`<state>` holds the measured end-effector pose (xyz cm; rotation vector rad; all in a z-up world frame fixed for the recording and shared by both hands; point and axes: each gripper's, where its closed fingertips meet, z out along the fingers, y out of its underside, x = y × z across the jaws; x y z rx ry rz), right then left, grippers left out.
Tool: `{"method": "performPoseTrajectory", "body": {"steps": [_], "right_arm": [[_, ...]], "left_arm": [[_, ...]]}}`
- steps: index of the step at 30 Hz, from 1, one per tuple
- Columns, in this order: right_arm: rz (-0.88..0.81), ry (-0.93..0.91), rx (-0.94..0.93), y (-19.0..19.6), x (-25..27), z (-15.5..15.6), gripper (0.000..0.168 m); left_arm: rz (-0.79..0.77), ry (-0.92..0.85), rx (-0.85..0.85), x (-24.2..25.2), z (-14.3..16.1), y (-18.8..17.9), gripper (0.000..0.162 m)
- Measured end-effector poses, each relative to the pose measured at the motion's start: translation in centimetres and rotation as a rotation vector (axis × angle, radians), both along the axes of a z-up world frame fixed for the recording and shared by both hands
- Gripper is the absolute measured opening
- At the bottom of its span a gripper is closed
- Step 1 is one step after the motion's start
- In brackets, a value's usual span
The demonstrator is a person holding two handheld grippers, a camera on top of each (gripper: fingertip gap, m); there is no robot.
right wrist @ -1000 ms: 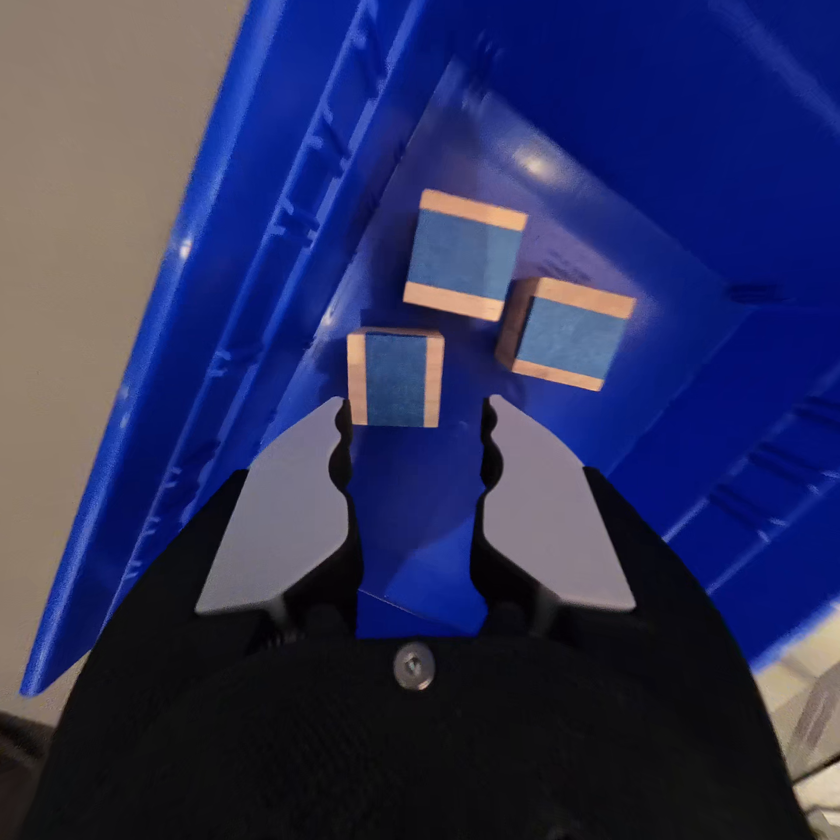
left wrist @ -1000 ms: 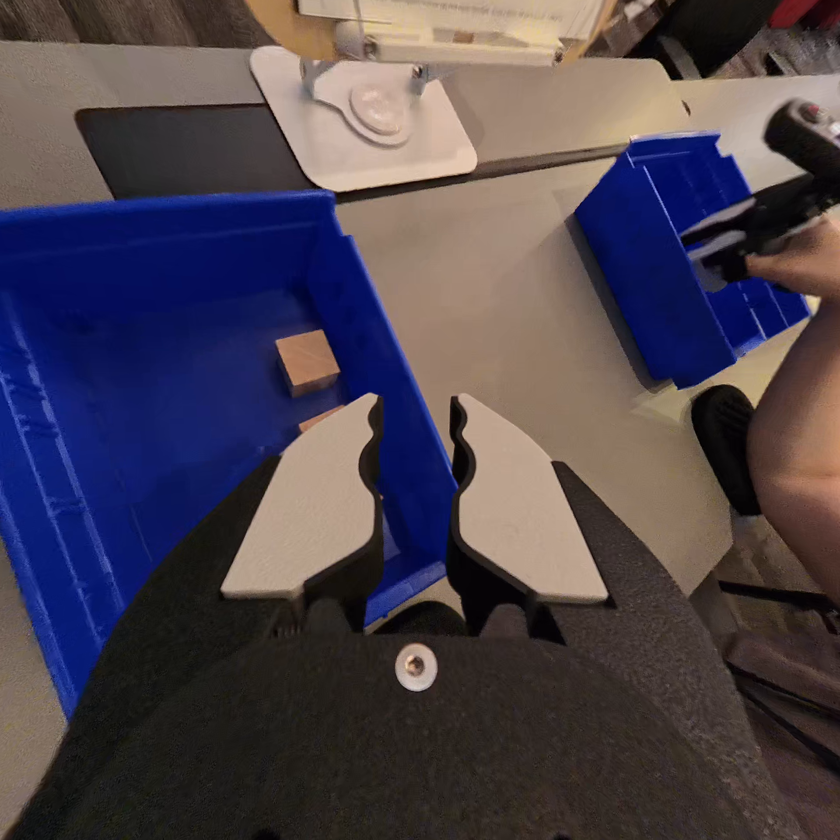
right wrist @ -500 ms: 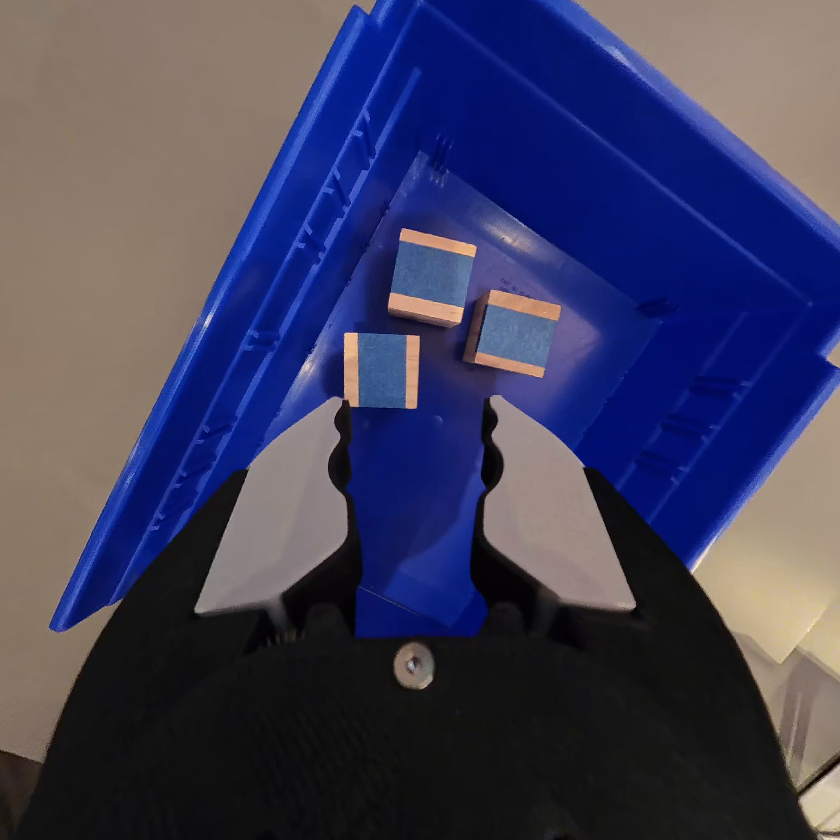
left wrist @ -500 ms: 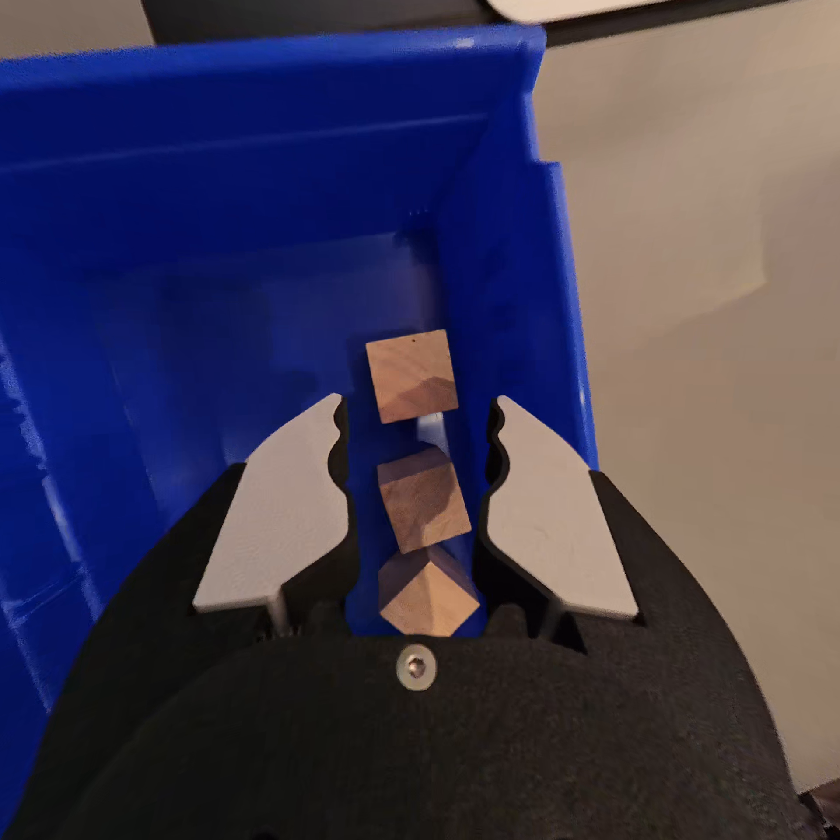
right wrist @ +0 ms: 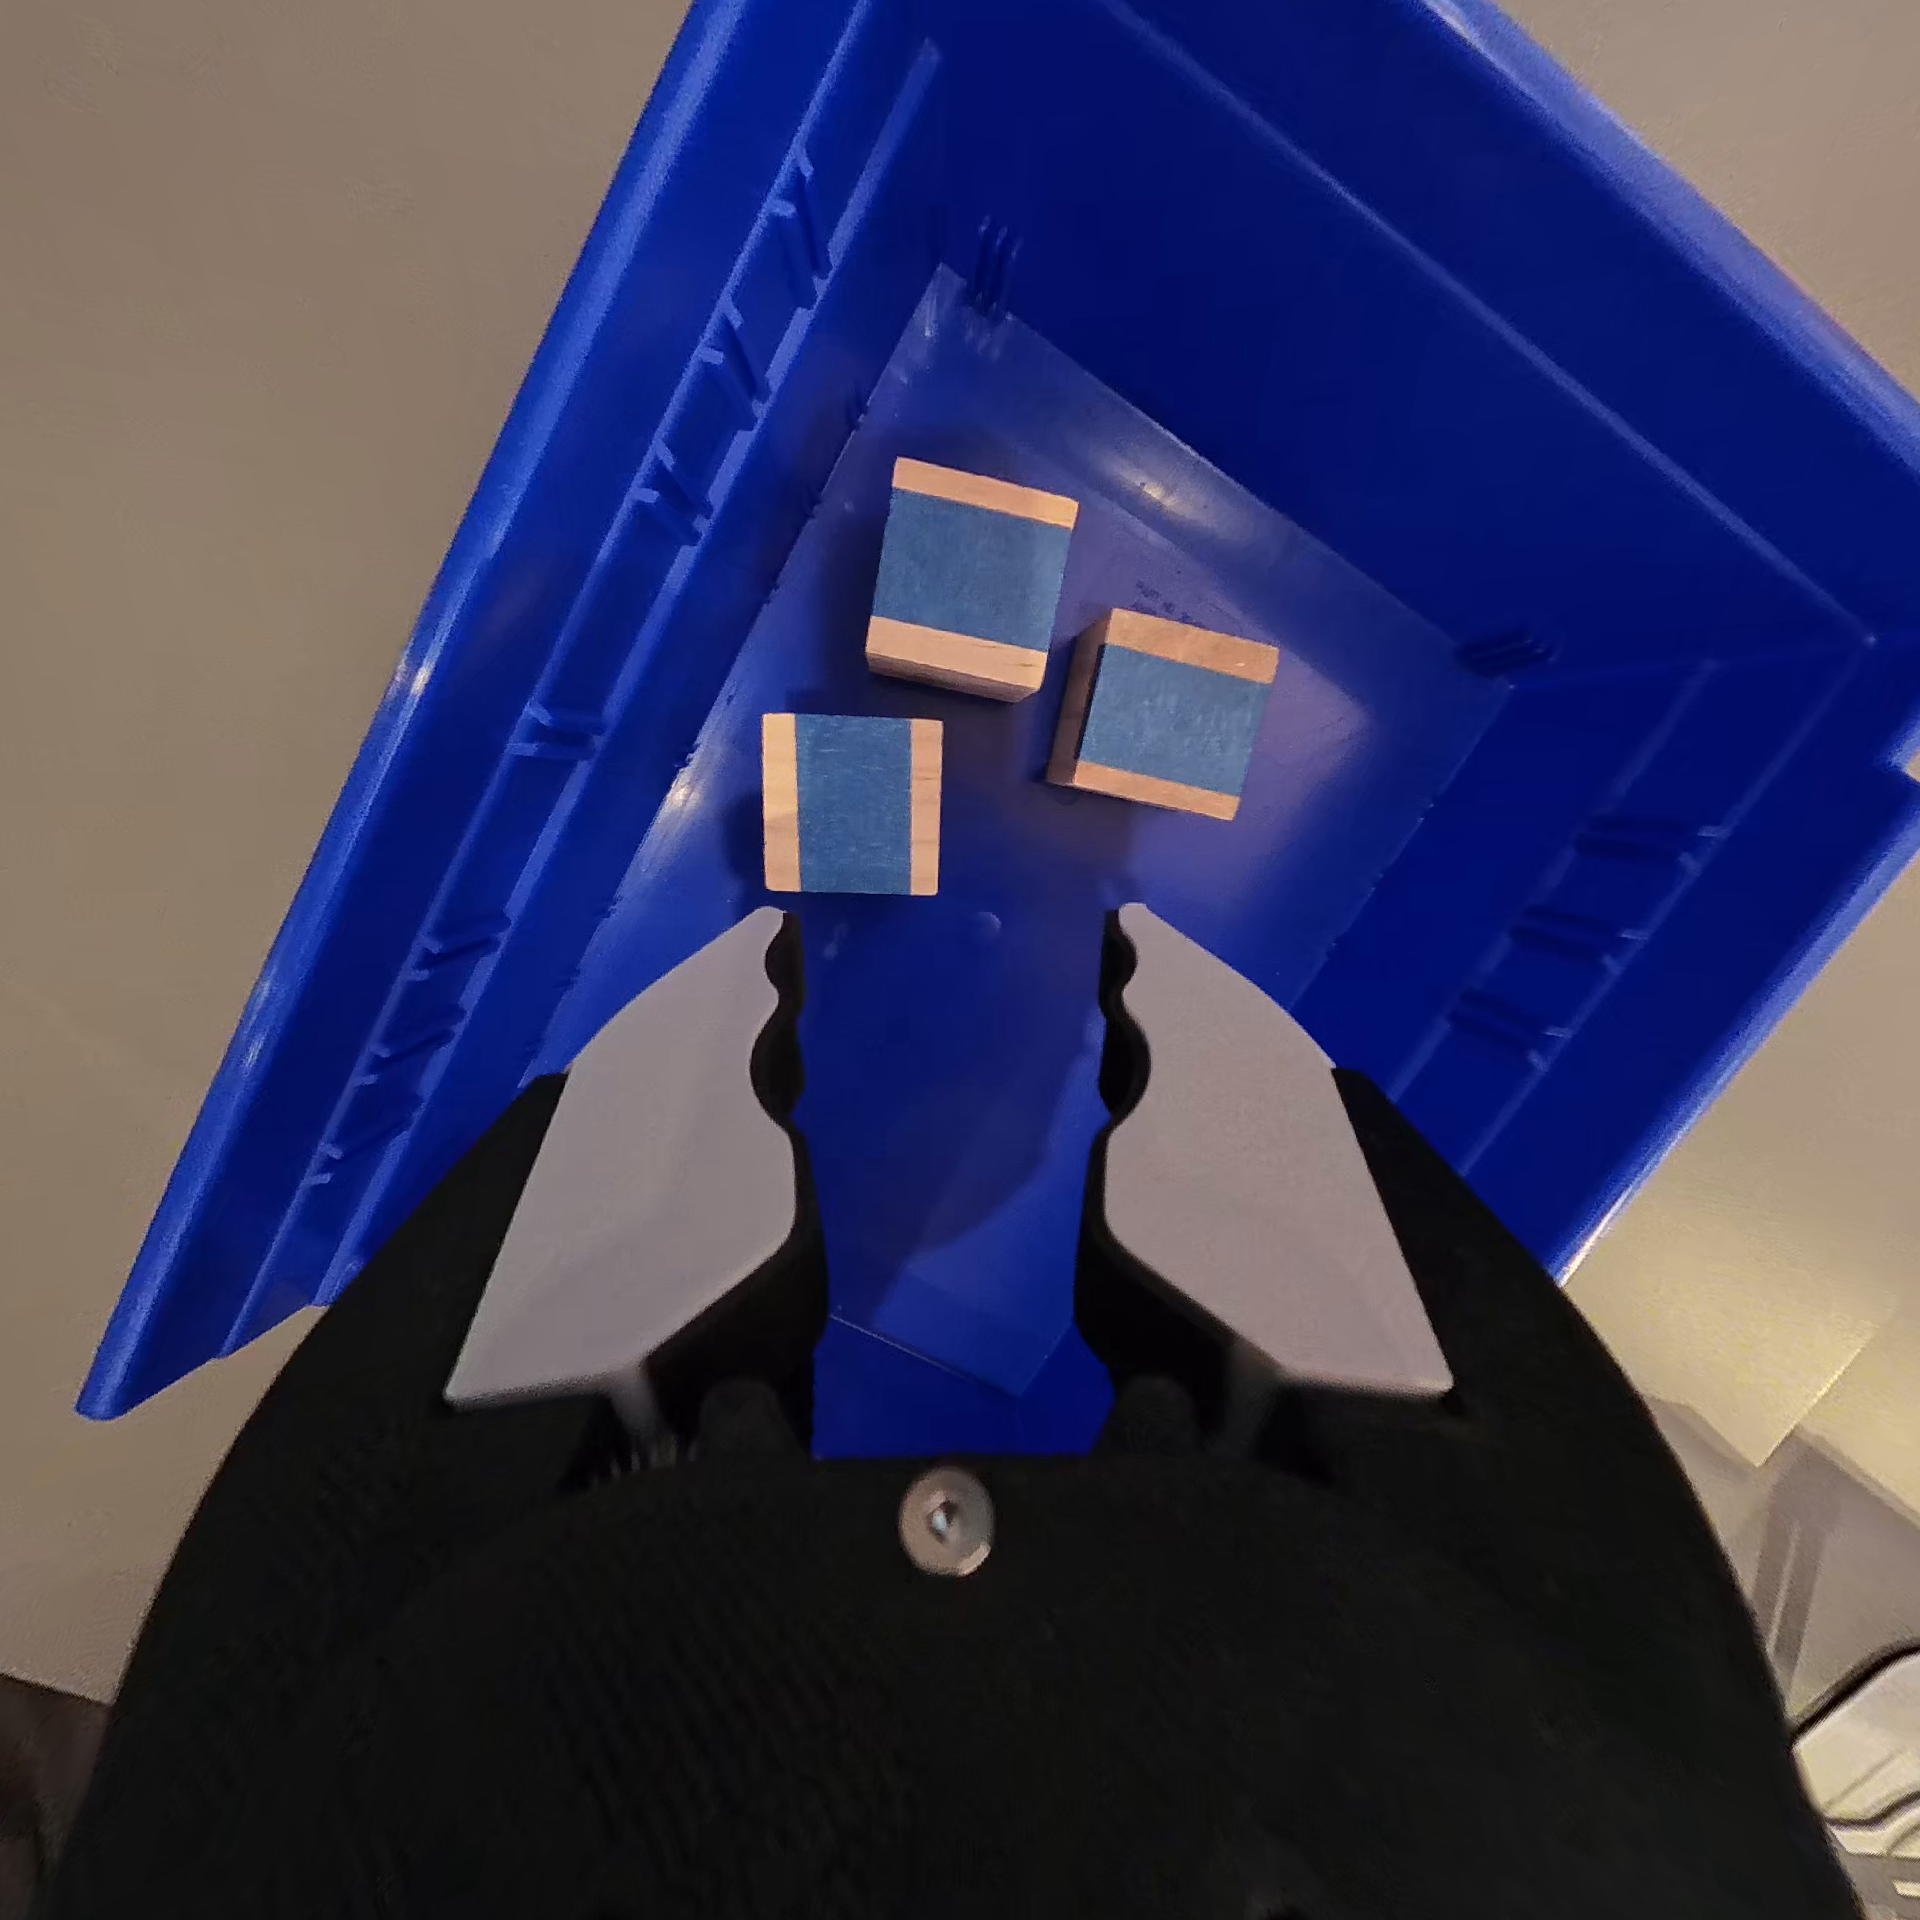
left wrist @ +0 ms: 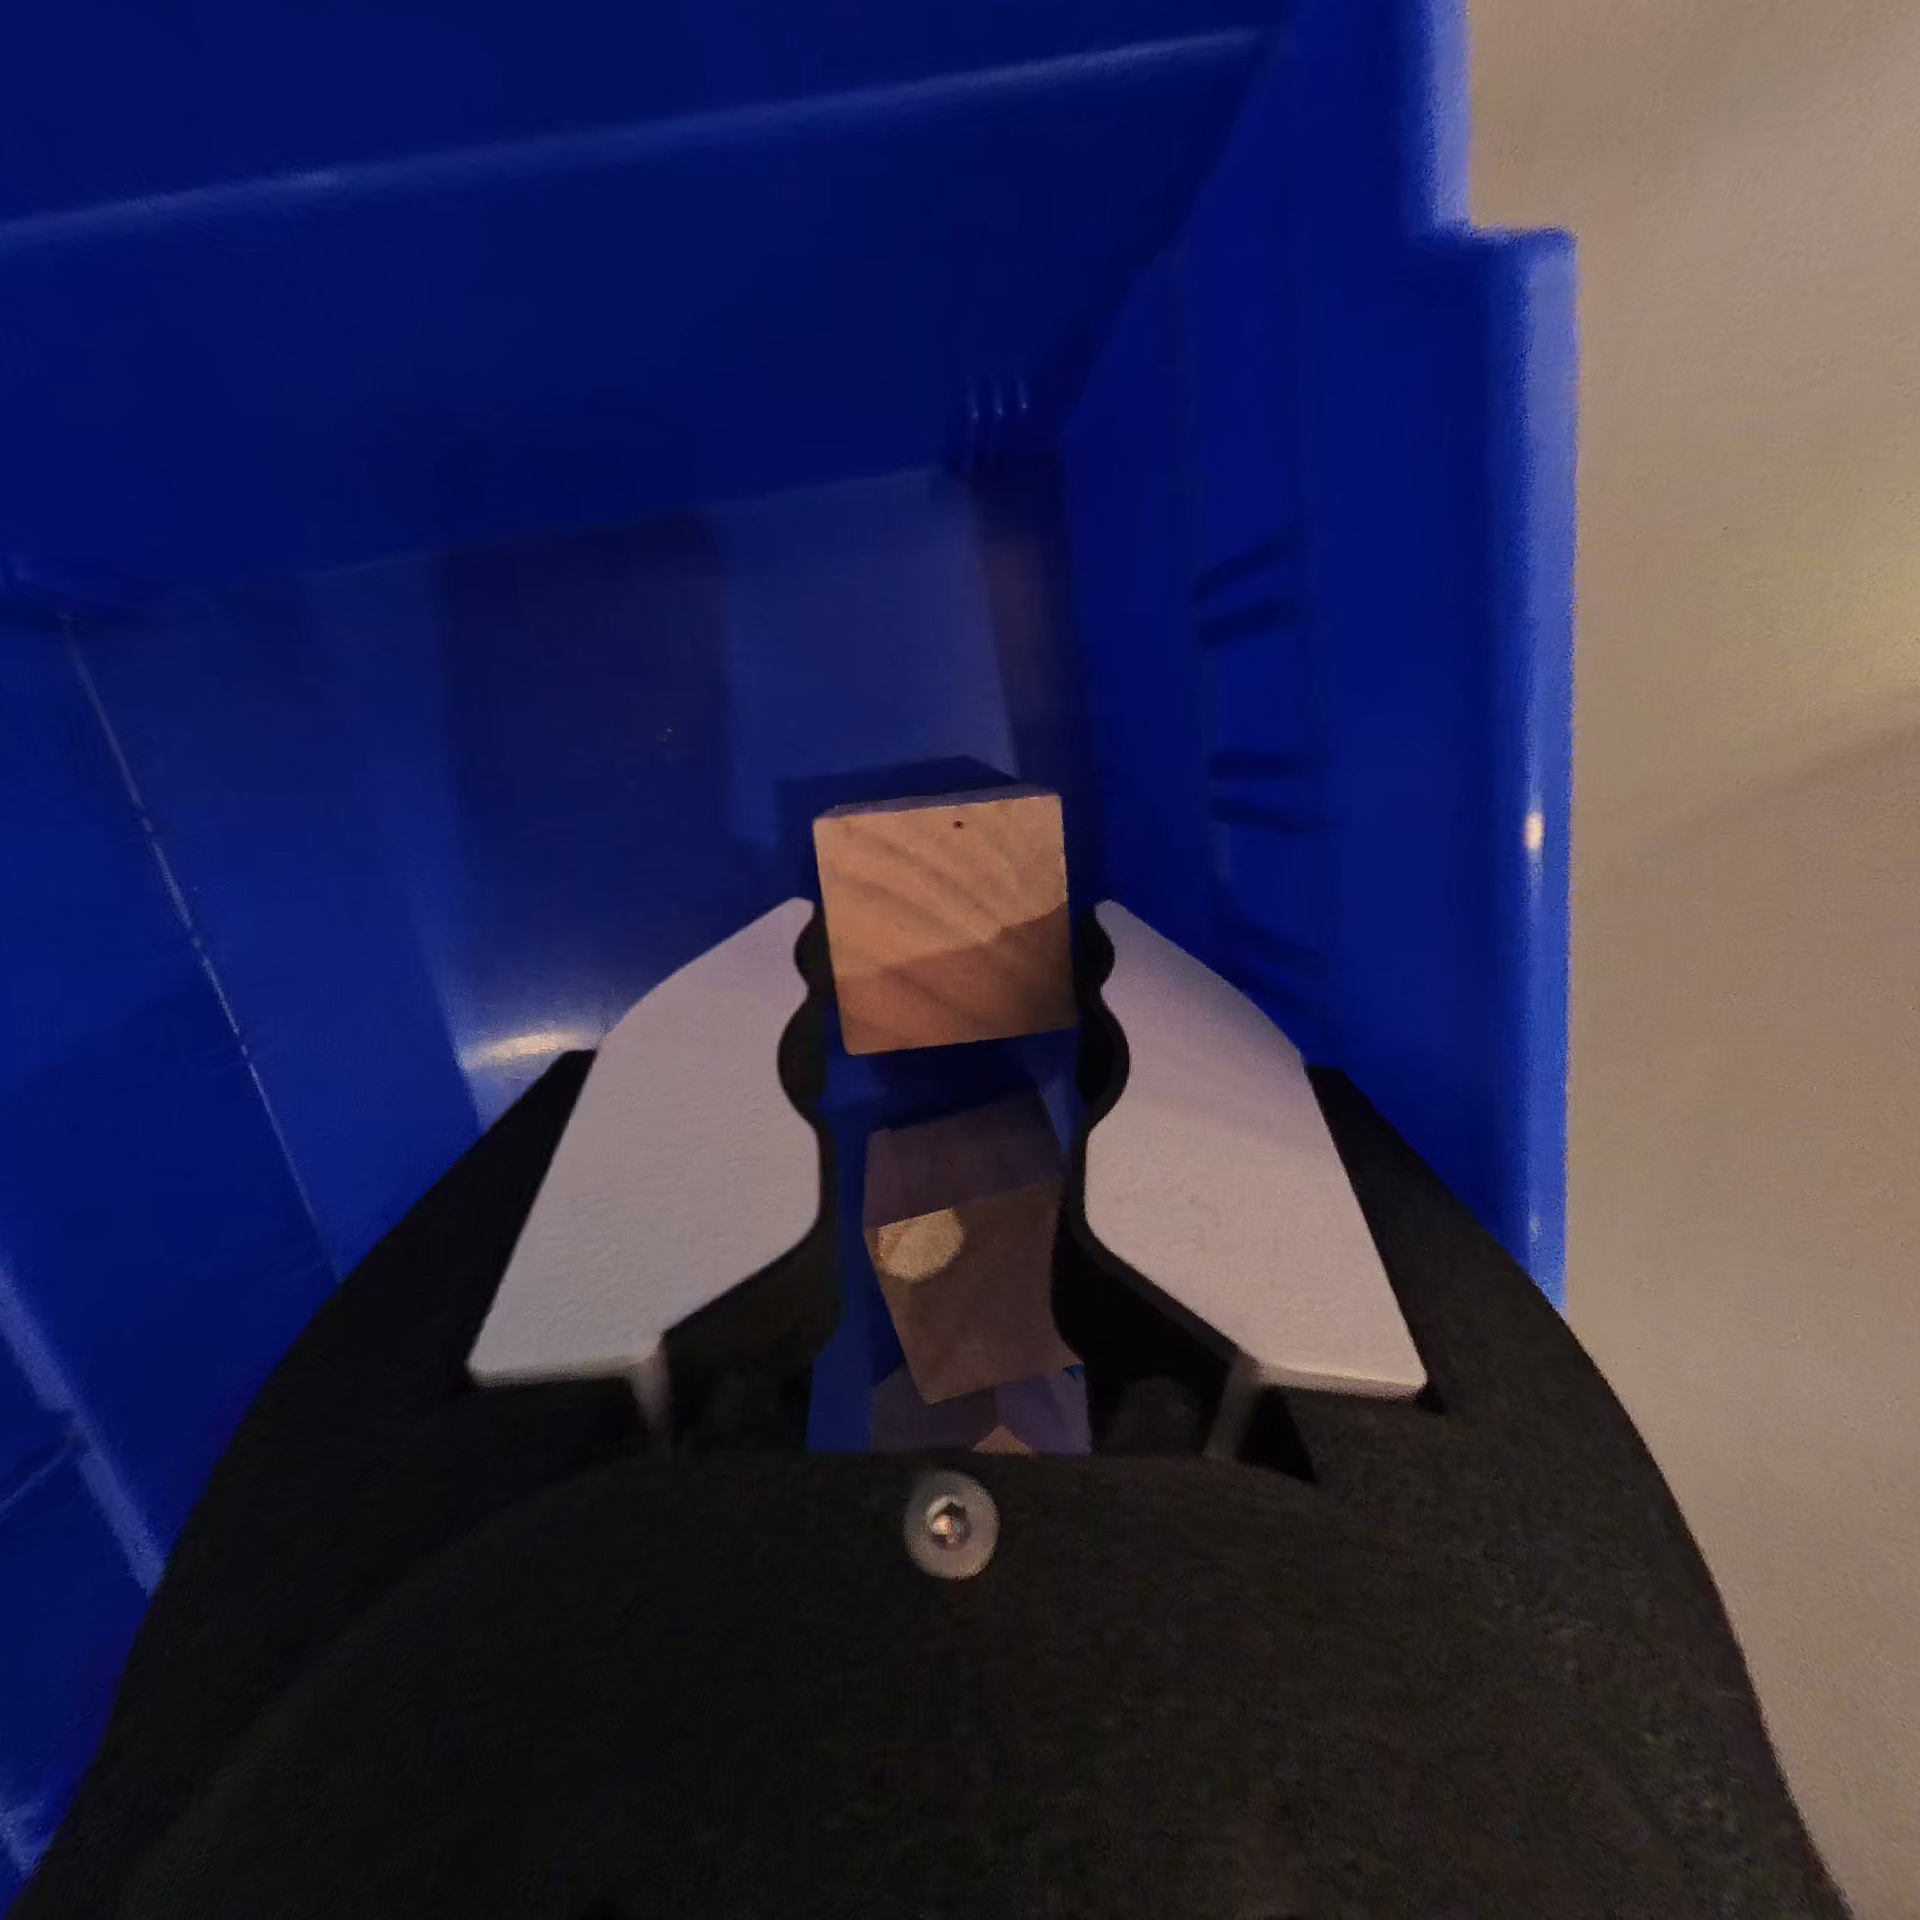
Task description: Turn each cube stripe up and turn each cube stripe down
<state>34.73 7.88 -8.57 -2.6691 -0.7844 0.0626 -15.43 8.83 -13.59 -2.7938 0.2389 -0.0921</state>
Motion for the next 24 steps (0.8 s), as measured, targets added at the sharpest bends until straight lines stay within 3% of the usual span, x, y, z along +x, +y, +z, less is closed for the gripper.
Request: {"method": "performPoseTrajectory", "body": {"steps": [5, 8, 11, 14, 17, 19, 21, 24], "right_arm": [[-0.004, -0.019, 0.02, 0.0, 0.3, 0.4, 0.057], [-0.04, -0.036, 0.09, 0.4, 0.8, 2.0, 0.056], [-0.095, -0.09, 0.269, 1.2, 1.4, 5.6, 0.056], [-0.037, -0.073, 0.544, 1.4, -1.4, 11.2, 0.055], [0.223, 0.071, 0.843, -0.9, -9.2, 16.8, 0.059], [0.498, 0.19, 1.024, -4.6, -15.9, 19.0, 0.074], [0.704, 0.321, 1.169, -8.8, -21.6, 19.8, 0.074], [0.826, 0.453, 1.175, -12.4, -27.2, 18.1, 0.075]], "left_arm": [[-0.026, 0.067, -0.026, -1.2, 0.2, -0.7, 0.045], [0.009, 0.029, 0.031, -2.6, 2.3, -0.7, 0.044], [0.011, -0.16, 0.152, -2.4, 6.7, -1.2, 0.044], [-0.06, -0.426, 0.34, -0.2, 13.4, -2.5, 0.044], [-0.265, -0.756, 0.487, 5.0, 20.6, -5.8, 0.044], [-0.419, -0.905, 0.517, 8.5, 23.7, -8.3, 0.044], [-0.543, -1.02, 0.506, 11.6, 25.5, -10.4, 0.044], [-0.693, -1.182, 0.417, 15.7, 26.6, -13.2, 0.044]]}}
